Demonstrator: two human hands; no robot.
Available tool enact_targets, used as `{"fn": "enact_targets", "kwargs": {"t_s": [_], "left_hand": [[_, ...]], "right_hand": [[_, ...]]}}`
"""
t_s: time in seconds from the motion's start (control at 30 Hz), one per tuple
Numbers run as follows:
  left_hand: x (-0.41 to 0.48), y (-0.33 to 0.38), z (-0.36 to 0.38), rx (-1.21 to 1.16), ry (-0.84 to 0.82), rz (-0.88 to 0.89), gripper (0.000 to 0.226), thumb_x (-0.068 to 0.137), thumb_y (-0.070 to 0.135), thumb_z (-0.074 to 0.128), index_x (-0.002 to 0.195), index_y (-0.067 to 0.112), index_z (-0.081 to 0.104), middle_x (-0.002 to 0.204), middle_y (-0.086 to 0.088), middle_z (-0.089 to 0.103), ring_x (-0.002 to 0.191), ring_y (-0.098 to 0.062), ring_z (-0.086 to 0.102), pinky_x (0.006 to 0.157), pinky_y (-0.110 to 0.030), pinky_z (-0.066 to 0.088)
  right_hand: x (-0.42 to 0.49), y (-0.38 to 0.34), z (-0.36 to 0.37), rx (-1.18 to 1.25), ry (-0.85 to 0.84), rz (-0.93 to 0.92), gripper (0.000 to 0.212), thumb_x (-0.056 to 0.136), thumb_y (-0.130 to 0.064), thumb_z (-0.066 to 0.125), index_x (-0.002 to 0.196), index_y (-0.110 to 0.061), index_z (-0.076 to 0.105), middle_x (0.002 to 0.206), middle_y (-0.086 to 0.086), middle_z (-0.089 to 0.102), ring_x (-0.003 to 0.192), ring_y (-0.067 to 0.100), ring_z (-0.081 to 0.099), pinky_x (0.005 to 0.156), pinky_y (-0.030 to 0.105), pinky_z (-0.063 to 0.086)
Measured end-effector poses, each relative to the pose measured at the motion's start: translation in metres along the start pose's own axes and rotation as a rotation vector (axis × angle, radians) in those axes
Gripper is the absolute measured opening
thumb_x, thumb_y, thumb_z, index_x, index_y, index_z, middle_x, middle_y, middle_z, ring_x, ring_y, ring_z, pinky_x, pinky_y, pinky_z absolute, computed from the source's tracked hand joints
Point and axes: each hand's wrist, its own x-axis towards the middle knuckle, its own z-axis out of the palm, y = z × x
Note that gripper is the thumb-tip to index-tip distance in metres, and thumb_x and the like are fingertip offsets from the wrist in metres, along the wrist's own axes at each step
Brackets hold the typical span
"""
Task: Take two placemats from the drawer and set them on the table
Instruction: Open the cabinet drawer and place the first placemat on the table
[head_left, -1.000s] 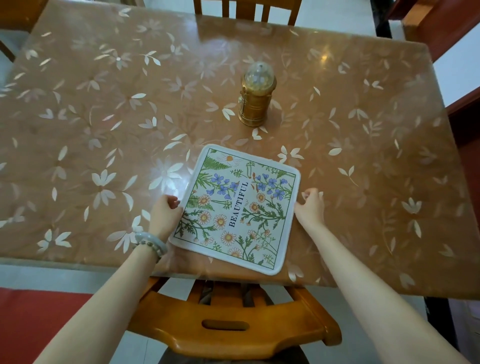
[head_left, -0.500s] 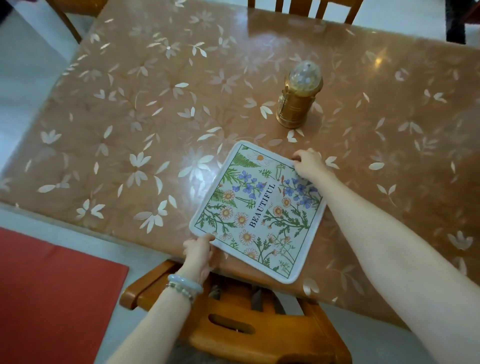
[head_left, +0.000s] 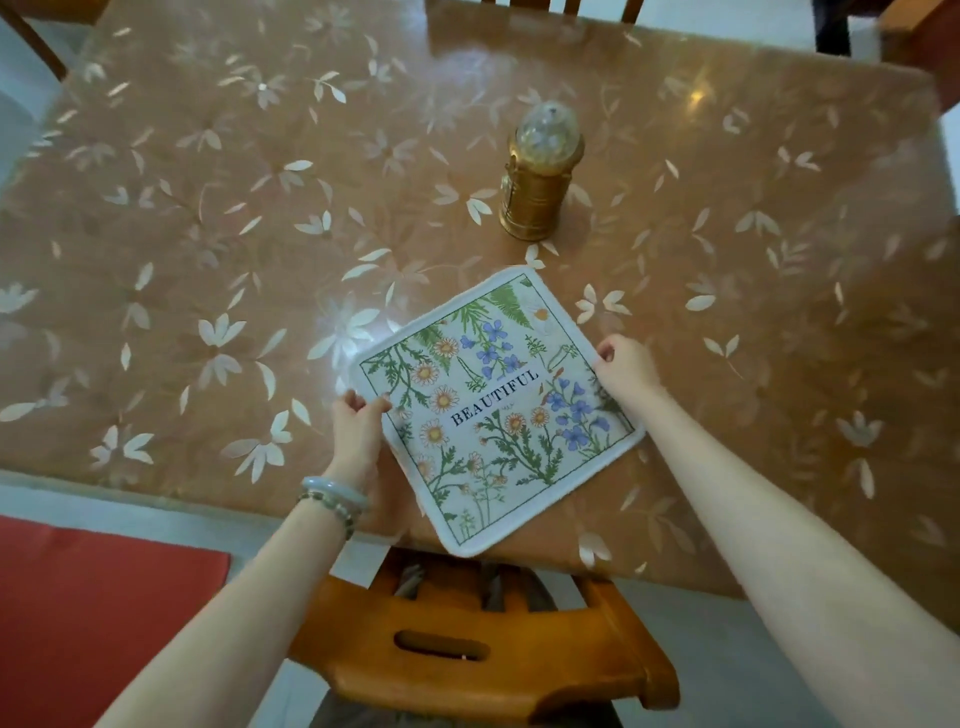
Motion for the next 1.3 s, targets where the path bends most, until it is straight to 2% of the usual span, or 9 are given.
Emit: {"fn": "enact_targets", "kwargs": {"t_s": [0.13, 0.23, 0.33, 0.47, 0.8, 0.93, 1.03, 1.1, 1.3], "left_hand": [[0.011, 0.030, 0.012, 0.089, -0.076, 0.126, 0.064, 0.091, 0.002, 0.052, 0.148, 0.004, 0.022, 0.146, -0.011, 0.039, 0.132, -0.023, 0.041, 0.110, -0.035, 0.035], [0.026, 0.045, 0.016, 0.131, -0.132, 0.188, 0.061, 0.093, -0.001, 0.048, 0.148, 0.005, 0.023, 0.148, -0.012, 0.040, 0.126, -0.021, 0.046, 0.107, -0.037, 0.040], [0.033, 0.056, 0.022, 0.203, -0.189, 0.232, 0.058, 0.093, 0.001, 0.046, 0.147, 0.008, 0.028, 0.148, -0.009, 0.042, 0.128, -0.022, 0.047, 0.109, -0.042, 0.040], [0.039, 0.062, 0.026, 0.262, -0.233, 0.268, 0.057, 0.093, 0.000, 0.045, 0.147, 0.008, 0.028, 0.148, -0.008, 0.042, 0.132, -0.022, 0.044, 0.109, -0.037, 0.038], [0.048, 0.046, 0.025, 0.173, -0.240, 0.296, 0.058, 0.091, -0.005, 0.045, 0.146, 0.003, 0.028, 0.149, -0.012, 0.042, 0.133, -0.022, 0.044, 0.108, -0.037, 0.039], [0.048, 0.041, 0.025, 0.216, -0.275, 0.339, 0.054, 0.092, -0.002, 0.045, 0.143, 0.004, 0.030, 0.143, -0.011, 0.047, 0.129, -0.024, 0.049, 0.099, -0.033, 0.044], [0.057, 0.041, 0.024, 0.786, -0.195, 0.716, 0.044, 0.096, 0.019, 0.046, 0.136, 0.007, 0.036, 0.136, -0.011, 0.049, 0.131, -0.032, 0.044, 0.105, -0.042, 0.038], [0.071, 0.043, 0.026, 1.243, -0.140, 0.967, 0.062, 0.099, 0.042, 0.035, 0.151, 0.010, 0.020, 0.159, -0.008, 0.023, 0.148, -0.028, 0.017, 0.119, -0.044, 0.015], [0.082, 0.058, 0.075, 1.619, -0.371, 1.222, 0.074, 0.094, 0.059, 0.000, 0.152, 0.015, -0.004, 0.159, -0.005, -0.009, 0.148, -0.019, -0.012, 0.120, -0.041, -0.010]], "right_hand": [[-0.039, 0.016, 0.008, 0.029, 0.001, 0.072, 0.018, 0.087, -0.009, 0.055, 0.104, -0.007, 0.059, 0.098, 0.005, 0.058, 0.106, 0.030, 0.054, 0.079, 0.036, 0.042], [-0.069, 0.019, 0.015, 0.110, -0.020, 0.125, 0.017, 0.089, -0.005, 0.055, 0.105, -0.003, 0.057, 0.120, 0.015, 0.056, 0.130, 0.034, 0.039, 0.093, 0.039, 0.041], [-0.089, 0.024, 0.028, 0.184, 0.006, 0.183, 0.013, 0.085, -0.004, 0.056, 0.098, -0.006, 0.055, 0.095, 0.006, 0.058, 0.095, 0.028, 0.059, 0.071, 0.035, 0.046], [-0.107, 0.026, 0.042, 0.216, 0.032, 0.197, 0.011, 0.086, -0.002, 0.055, 0.095, -0.006, 0.052, 0.075, -0.004, 0.048, 0.064, 0.009, 0.047, 0.053, 0.026, 0.037], [-0.112, 0.031, 0.050, 0.254, 0.070, 0.210, 0.017, 0.083, 0.002, 0.052, 0.097, -0.009, 0.052, 0.075, -0.005, 0.047, 0.064, 0.006, 0.045, 0.050, 0.022, 0.030], [-0.109, 0.029, 0.044, 0.153, 0.009, 0.203, 0.015, 0.084, -0.006, 0.054, 0.099, -0.007, 0.051, 0.088, 0.005, 0.055, 0.078, 0.021, 0.056, 0.056, 0.029, 0.041], [-0.093, 0.015, 0.031, -0.129, 0.128, 0.094, 0.033, 0.088, -0.020, 0.053, 0.118, -0.007, 0.050, 0.128, 0.013, 0.048, 0.119, 0.033, 0.046, 0.093, 0.042, 0.041], [-0.073, -0.007, 0.024, -0.248, 0.192, -0.076, 0.045, 0.092, -0.029, 0.047, 0.132, -0.009, 0.044, 0.138, 0.014, 0.042, 0.129, 0.034, 0.036, 0.104, 0.043, 0.029], [-0.004, -0.063, 0.054, -0.459, -0.053, -0.417, 0.059, 0.099, -0.039, 0.024, 0.152, -0.021, 0.005, 0.160, 0.008, -0.007, 0.147, 0.025, -0.009, 0.118, 0.046, -0.004]]}}
